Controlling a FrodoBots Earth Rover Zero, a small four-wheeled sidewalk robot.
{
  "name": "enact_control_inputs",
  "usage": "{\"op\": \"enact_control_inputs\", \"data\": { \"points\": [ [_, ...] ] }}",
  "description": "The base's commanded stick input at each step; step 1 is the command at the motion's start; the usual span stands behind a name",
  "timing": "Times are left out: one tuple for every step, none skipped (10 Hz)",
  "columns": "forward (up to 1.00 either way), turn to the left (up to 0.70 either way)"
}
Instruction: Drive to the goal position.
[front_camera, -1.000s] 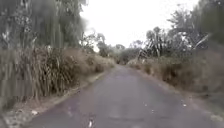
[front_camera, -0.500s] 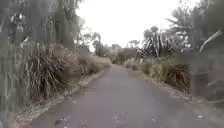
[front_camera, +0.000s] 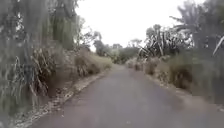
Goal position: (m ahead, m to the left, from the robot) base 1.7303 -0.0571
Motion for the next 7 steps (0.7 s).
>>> {"op": "enact_control_inputs", "data": {
  "points": [
    [0.85,-0.18],
    [0.85,-0.05],
    [0.85,0.0],
    [0.85,0.0],
    [0.85,0.0],
    [0.85,-0.1],
    [0.85,-0.21]
  ]
}}
